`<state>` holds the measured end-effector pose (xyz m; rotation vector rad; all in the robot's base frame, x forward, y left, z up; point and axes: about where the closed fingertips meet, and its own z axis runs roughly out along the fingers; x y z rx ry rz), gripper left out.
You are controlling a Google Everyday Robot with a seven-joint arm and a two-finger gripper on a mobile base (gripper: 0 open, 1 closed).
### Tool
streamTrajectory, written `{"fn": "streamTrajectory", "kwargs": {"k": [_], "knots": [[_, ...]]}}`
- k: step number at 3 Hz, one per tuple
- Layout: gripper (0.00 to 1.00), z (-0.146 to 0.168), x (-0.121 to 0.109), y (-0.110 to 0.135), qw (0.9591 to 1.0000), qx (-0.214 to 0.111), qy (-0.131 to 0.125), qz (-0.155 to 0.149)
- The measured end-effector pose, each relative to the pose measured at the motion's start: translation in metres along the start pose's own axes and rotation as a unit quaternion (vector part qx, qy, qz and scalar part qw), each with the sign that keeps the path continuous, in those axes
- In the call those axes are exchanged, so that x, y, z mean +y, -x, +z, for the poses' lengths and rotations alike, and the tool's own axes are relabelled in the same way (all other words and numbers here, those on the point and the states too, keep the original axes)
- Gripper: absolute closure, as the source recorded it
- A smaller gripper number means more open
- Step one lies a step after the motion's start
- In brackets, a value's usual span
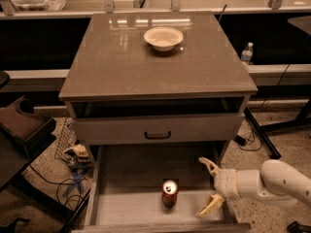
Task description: Pick coke can from middle drawer and place on counter
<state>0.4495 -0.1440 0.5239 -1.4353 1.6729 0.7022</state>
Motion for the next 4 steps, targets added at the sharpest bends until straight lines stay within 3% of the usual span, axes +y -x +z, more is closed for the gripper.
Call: {"fn": "streamTrajectory", "kwargs": {"k": [2, 4], "knots": [[0.0, 0.047, 0.003, -0.027, 0.9989, -0.042, 0.014, 0.013], [0.0, 0.091, 0.0, -0.032, 0.9975, -0.061, 0.029, 0.022]]}}
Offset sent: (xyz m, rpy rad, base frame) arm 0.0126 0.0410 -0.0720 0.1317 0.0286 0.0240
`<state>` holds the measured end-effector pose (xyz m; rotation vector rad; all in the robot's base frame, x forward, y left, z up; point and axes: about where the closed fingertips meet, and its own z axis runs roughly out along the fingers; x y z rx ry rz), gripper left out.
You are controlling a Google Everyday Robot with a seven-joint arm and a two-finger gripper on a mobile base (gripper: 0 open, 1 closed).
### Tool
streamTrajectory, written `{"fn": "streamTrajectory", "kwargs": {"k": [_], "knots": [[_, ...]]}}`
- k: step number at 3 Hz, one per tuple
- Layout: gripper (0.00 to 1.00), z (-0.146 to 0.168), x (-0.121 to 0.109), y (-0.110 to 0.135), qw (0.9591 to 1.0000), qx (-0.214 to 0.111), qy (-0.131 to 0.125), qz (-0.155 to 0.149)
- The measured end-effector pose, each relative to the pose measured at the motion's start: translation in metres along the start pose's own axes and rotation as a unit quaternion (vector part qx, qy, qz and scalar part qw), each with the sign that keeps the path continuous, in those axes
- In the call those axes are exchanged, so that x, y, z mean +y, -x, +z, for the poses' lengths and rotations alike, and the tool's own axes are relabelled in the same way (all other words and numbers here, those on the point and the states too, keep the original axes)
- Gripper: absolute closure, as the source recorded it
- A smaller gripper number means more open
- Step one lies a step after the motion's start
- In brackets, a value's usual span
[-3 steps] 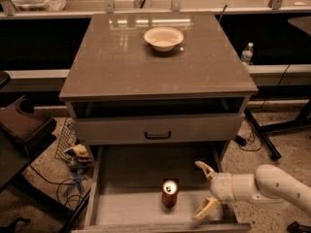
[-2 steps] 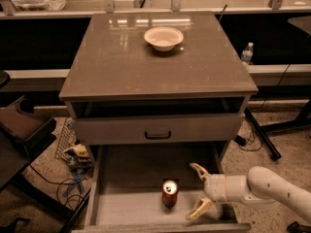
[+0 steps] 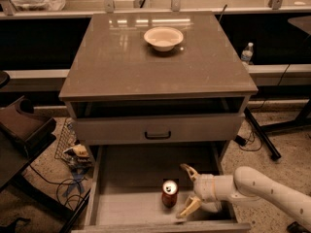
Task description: Pick coke can from middle drawer and place on counter
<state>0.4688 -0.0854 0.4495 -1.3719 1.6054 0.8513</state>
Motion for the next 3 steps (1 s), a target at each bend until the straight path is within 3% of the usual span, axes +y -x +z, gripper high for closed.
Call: {"fn": "streamTrajectory", "kwargs": {"k": [2, 3], "knots": [[0.02, 0.032, -0.001, -0.003, 0.9997, -0.013, 0.017, 0.006], [0.24, 0.045, 0.002, -0.003, 0.9995, -0.015, 0.028, 0.006]]}}
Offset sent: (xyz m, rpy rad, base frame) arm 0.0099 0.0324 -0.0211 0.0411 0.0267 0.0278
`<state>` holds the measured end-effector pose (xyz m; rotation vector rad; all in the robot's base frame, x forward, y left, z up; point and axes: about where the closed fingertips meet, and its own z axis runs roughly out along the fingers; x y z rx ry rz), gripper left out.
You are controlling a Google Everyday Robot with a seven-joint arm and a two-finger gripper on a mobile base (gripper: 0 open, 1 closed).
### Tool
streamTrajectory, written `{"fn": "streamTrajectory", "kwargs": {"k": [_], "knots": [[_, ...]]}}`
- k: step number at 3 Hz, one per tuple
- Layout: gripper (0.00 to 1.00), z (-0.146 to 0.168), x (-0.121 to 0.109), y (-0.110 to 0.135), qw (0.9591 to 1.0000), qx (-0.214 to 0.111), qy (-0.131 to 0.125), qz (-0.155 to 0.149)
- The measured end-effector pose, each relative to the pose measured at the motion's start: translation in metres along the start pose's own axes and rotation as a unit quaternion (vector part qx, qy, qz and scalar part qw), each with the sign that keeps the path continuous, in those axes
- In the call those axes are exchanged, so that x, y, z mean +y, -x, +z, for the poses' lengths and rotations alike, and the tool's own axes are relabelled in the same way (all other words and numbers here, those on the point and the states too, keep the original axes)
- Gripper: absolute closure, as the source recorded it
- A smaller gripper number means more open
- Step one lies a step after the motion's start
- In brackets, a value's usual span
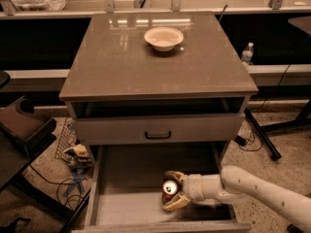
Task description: Pick coke can from middle drawer and place on counter
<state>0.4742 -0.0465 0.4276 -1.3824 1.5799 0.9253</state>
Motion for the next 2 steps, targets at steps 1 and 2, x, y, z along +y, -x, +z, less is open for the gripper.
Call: {"fn": "streamTrajectory", "kwargs": {"k": [1, 2], "knots": [[0.47, 0.0016, 0.0008, 0.0006, 1.0, -0.001, 0.002, 0.0], [0.7, 0.0032, 0.0016, 0.0011, 1.0, -0.002, 0.003, 0.0]]}}
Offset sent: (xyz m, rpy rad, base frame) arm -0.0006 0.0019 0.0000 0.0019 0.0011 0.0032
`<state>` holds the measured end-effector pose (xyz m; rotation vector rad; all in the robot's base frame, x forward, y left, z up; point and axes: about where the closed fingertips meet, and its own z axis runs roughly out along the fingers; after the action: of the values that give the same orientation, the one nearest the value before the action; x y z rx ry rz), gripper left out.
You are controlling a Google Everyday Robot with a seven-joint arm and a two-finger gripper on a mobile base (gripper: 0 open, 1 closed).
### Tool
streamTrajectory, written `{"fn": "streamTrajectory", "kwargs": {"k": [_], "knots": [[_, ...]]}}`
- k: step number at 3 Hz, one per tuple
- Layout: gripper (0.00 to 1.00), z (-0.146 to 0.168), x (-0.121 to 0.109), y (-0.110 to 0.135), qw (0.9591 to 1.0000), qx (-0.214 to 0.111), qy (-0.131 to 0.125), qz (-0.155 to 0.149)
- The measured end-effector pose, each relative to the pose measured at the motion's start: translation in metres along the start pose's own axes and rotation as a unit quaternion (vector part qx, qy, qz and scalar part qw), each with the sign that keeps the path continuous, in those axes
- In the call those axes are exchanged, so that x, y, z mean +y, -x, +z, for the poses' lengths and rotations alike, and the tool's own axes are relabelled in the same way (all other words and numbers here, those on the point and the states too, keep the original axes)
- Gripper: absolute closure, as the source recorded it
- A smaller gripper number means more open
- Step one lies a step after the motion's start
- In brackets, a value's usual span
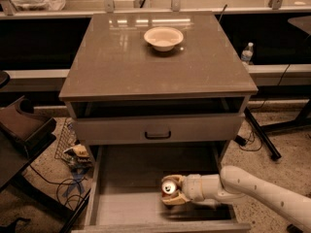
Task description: Pick coke can from middle drawer and place on counter
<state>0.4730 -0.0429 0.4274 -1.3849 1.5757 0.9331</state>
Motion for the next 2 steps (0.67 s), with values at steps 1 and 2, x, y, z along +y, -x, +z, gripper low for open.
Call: {"fn": "streamTrajectory", "kwargs": {"k": [1, 2], "knots": [[0.93, 0.002, 0.001, 0.001, 1.0, -0.001, 0.002, 0.0], [1.0, 0.014, 0.016, 0.006, 0.9998, 0.0, 0.017, 0.006]]}}
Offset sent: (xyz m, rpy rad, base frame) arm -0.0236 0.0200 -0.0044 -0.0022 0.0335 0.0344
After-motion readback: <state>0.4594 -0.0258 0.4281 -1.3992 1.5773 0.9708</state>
